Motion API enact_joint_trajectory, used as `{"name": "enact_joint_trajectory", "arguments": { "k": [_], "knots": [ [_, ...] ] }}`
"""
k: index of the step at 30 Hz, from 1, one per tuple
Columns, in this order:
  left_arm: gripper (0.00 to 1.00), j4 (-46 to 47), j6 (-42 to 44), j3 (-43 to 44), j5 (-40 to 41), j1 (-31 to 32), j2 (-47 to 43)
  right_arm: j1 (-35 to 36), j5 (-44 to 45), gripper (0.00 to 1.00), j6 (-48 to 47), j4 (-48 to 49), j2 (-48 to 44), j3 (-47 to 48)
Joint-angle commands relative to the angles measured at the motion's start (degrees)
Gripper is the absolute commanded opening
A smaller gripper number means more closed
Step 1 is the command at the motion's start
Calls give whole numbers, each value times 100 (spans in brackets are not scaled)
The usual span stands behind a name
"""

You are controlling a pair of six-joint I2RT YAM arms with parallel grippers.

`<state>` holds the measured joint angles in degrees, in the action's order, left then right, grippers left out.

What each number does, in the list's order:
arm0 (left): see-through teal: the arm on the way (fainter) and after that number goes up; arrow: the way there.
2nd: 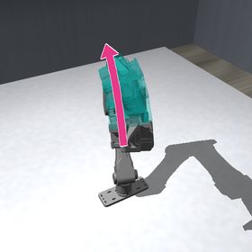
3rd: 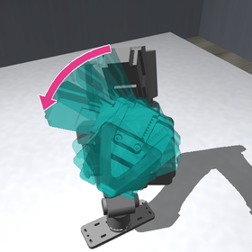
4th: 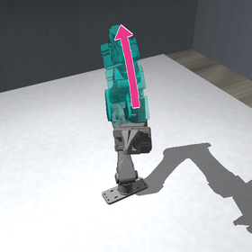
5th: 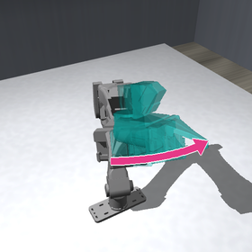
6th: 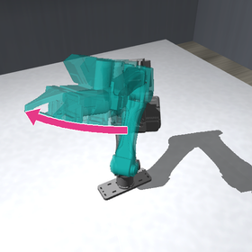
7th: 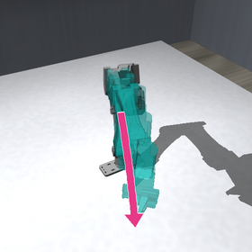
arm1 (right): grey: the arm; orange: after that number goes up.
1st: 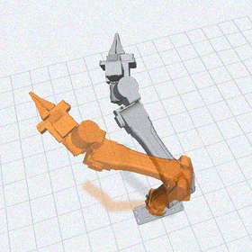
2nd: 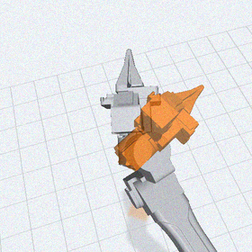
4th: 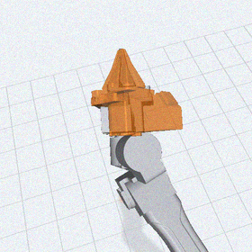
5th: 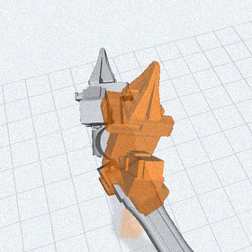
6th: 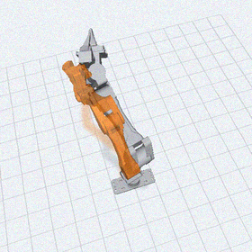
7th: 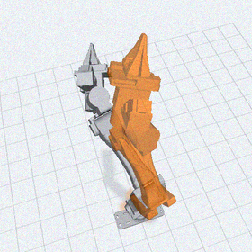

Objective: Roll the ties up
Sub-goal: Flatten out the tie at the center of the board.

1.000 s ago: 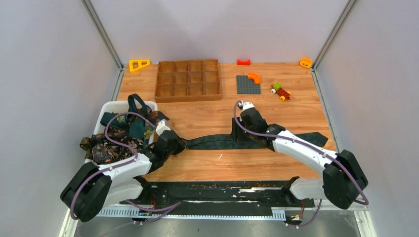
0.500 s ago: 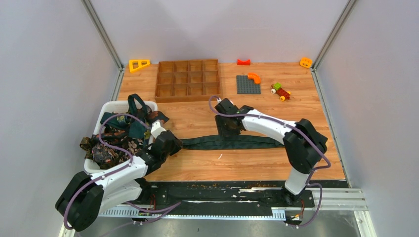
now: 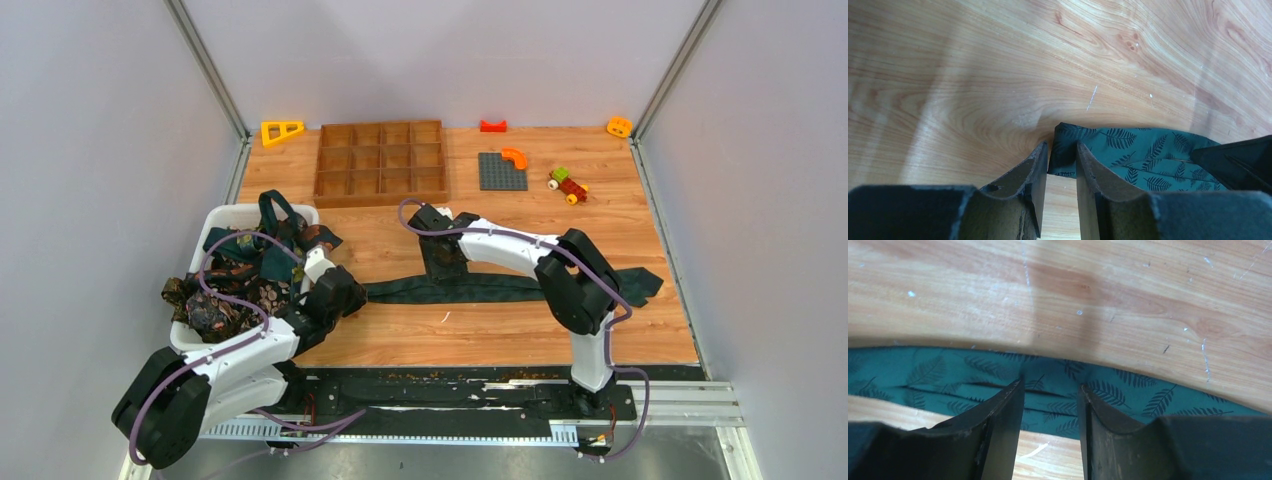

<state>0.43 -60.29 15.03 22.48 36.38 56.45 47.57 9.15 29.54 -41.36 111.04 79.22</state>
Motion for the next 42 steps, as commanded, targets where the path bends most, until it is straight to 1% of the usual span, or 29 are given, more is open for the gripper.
{"name": "enact_joint_trajectory", "arguments": {
  "k": [1,3,6,14,19,23,29,30,31,32,33,34,38,40,42],
  "knots": [
    [34,70,49,-78,189,-15,-104,13,418,43,182,-118,277,257],
    [34,84,53,-92,187,-17,-107,15,539,40,197,-119,410,275],
    [34,90,61,-96,174,-16,-104,14,469,34,211,-80,610,274],
    [33,106,131,-96,211,-25,-130,14,399,10,128,-83,634,272],
    [33,167,145,-96,191,-32,-107,8,400,0,47,-129,626,342],
    [33,168,154,-104,168,-34,-111,9,343,0,29,-19,567,261],
    [32,185,236,-122,149,-32,-177,11,529,0,-4,-77,31,201],
    [32,186,238,-122,159,-34,-187,10,581,2,21,-153,-17,236],
    [32,194,237,-125,162,-35,-199,2,625,15,39,-238,-42,268],
    [32,206,237,-131,160,-33,-196,-1,692,34,76,-307,-64,291],
    [32,216,237,-136,156,-32,-200,3,754,45,87,-338,-88,280],
    [31,225,237,-137,143,-34,-196,-8,799,50,102,-318,-106,252],
    [31,256,254,-124,102,-33,-172,-106,754,55,89,-271,-45,239],
    [31,253,263,-123,99,-33,-176,-139,666,59,74,-239,19,245],
    [31,264,268,-123,94,-31,-169,-170,603,62,67,-219,127,259]
  ]
}}
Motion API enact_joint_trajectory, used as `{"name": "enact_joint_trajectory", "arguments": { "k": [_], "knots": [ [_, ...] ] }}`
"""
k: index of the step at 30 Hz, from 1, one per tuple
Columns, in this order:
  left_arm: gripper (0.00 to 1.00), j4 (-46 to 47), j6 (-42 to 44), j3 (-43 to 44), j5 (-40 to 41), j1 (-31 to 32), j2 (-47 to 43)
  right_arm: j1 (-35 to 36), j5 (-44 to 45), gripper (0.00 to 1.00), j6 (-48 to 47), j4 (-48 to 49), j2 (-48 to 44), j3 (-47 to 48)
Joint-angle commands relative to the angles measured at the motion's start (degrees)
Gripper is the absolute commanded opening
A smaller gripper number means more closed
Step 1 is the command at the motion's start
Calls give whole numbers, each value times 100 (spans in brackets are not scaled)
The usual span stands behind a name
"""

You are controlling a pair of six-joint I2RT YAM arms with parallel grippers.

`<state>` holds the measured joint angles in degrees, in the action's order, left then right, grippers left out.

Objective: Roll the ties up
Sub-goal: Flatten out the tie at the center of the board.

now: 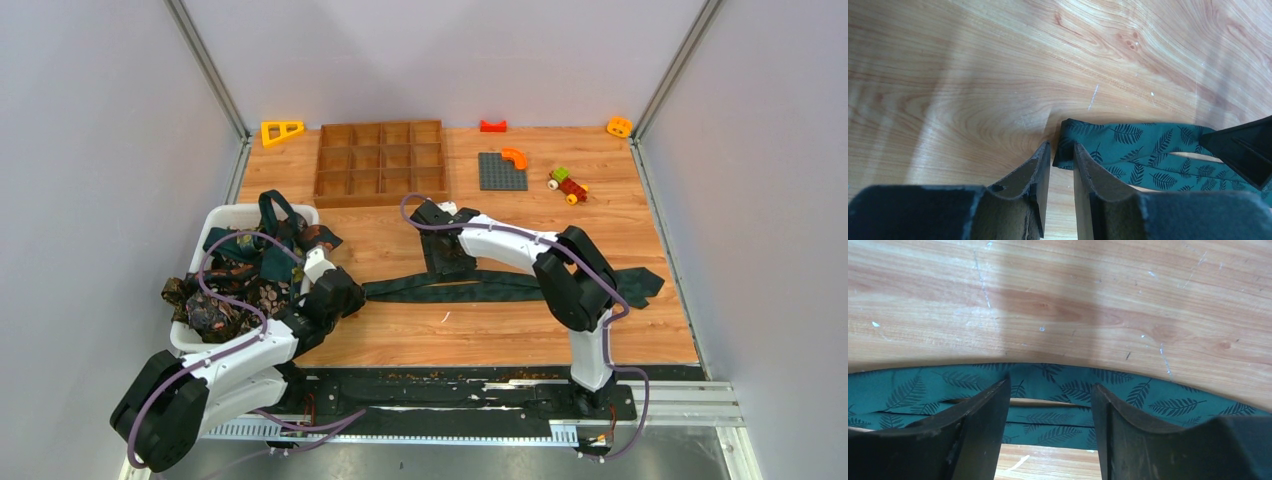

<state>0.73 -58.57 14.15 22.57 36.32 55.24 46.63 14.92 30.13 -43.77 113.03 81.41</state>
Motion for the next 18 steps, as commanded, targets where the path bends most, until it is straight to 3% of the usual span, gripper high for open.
{"name": "enact_joint_trajectory", "arguments": {
  "k": [1,4,13,18],
  "knots": [
    [31,234,99,-35,88,-27,-49,-94,-17,63,-4,32,-23,44],
    [30,251,115,-43,81,-28,-41,-106,-135,60,8,80,164,13],
    [30,269,154,-44,81,-26,-29,-113,-510,29,146,343,313,-295],
    [30,301,154,-49,64,-28,-9,-111,-582,17,165,394,279,-359]
  ]
}}
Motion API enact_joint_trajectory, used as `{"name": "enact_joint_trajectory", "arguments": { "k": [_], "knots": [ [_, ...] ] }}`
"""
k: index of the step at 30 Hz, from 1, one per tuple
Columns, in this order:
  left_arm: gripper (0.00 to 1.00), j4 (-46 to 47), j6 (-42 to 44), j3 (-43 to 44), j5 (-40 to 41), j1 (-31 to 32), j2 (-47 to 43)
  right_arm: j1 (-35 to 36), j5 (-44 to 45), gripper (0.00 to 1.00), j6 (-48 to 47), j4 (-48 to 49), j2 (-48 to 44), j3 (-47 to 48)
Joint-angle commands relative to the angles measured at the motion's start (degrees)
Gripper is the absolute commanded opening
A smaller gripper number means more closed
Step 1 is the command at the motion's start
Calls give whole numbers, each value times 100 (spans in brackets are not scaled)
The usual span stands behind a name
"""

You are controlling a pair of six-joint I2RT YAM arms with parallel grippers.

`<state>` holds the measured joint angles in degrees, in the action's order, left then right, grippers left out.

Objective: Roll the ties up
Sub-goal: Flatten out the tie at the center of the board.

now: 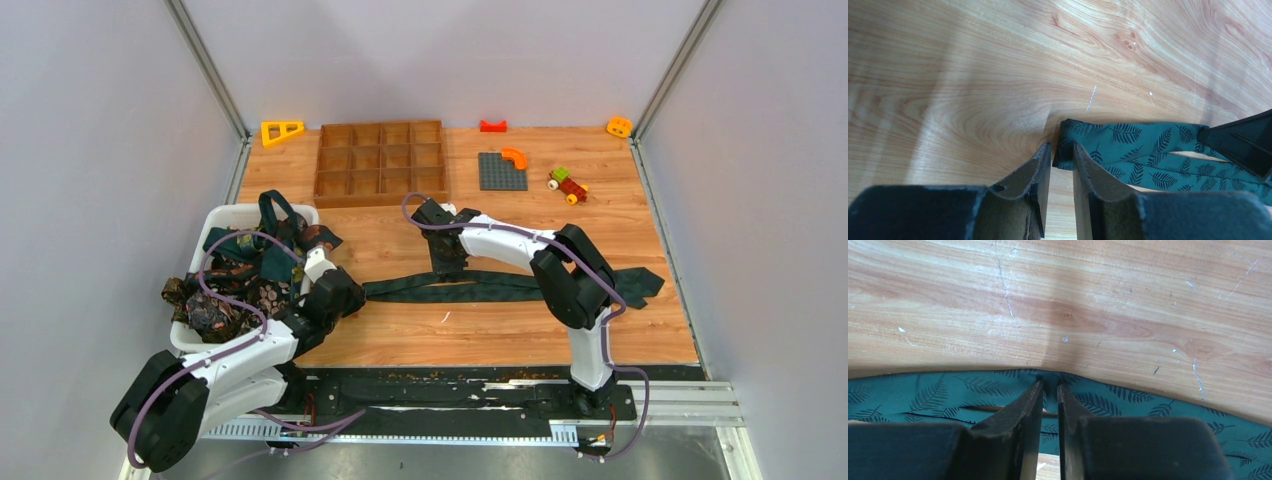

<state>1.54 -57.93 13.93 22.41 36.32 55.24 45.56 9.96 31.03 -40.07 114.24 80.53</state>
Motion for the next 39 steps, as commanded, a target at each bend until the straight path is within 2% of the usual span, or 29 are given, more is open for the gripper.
{"name": "enact_joint_trajectory", "arguments": {
  "k": [1,10,17,32,33,39],
  "knots": [
    [30,229,83,-28,79,-27,-6,-6,-108,15,71,45,155,-285],
    [30,328,110,-40,6,-28,49,13,147,0,39,-157,69,-100],
    [29,417,151,-22,-59,-28,52,89,570,0,31,-769,-214,251],
    [34,310,176,-19,-46,-25,-74,401,980,0,360,-1367,-783,239],
    [35,263,173,-22,-23,-22,-121,420,994,0,400,-1406,-813,222],
    [56,69,142,-94,160,-21,-484,594,1029,0,726,-1456,-942,-73]
  ]
}}
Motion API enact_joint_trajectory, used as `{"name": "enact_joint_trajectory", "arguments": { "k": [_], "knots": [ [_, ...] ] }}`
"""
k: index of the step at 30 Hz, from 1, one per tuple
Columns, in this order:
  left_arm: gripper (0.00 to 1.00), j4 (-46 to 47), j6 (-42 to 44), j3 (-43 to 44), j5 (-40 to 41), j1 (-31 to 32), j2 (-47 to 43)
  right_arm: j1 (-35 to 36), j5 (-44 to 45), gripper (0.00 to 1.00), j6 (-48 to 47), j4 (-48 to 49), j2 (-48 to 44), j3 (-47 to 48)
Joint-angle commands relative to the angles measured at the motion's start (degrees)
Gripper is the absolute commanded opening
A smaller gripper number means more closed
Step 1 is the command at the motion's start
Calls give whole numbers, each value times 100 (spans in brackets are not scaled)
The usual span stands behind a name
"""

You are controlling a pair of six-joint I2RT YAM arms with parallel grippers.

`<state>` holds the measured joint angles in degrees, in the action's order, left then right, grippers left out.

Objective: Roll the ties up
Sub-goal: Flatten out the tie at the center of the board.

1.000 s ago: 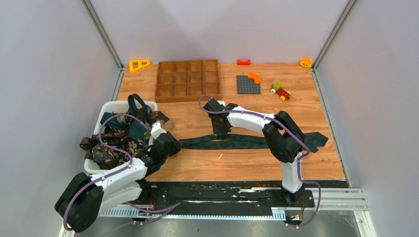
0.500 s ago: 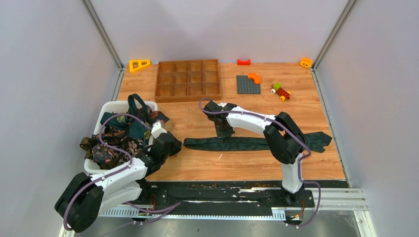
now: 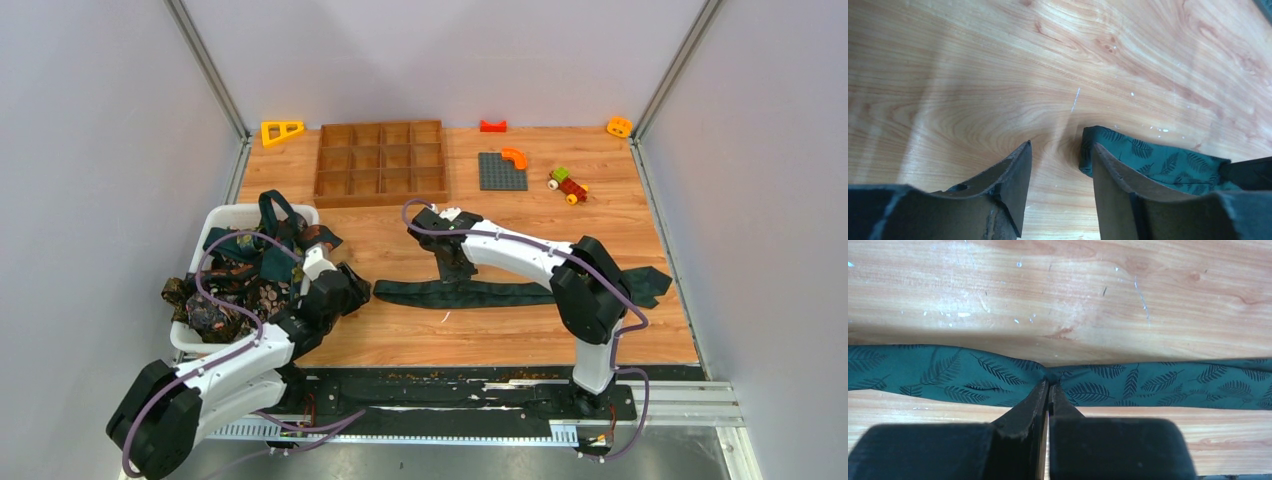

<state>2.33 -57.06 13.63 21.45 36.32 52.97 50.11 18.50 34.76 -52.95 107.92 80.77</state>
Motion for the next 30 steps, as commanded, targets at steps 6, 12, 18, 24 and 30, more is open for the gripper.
{"name": "enact_joint_trajectory", "arguments": {
  "k": [6,12,18,24,30],
  "knots": [
    [63,-107,106,-63,307,-27,-449,311,232,0,541,-225,-332,-194],
    [70,-185,162,-71,280,-27,-615,386,210,0,545,33,-338,-422],
    [70,-206,253,-100,314,-22,-858,392,156,0,396,343,-263,-615],
    [70,-54,415,-196,129,-28,-945,404,121,0,151,542,-181,-646],
    [70,75,646,-203,-78,-26,-827,412,-11,4,1,737,-158,-811]
  ]
}}
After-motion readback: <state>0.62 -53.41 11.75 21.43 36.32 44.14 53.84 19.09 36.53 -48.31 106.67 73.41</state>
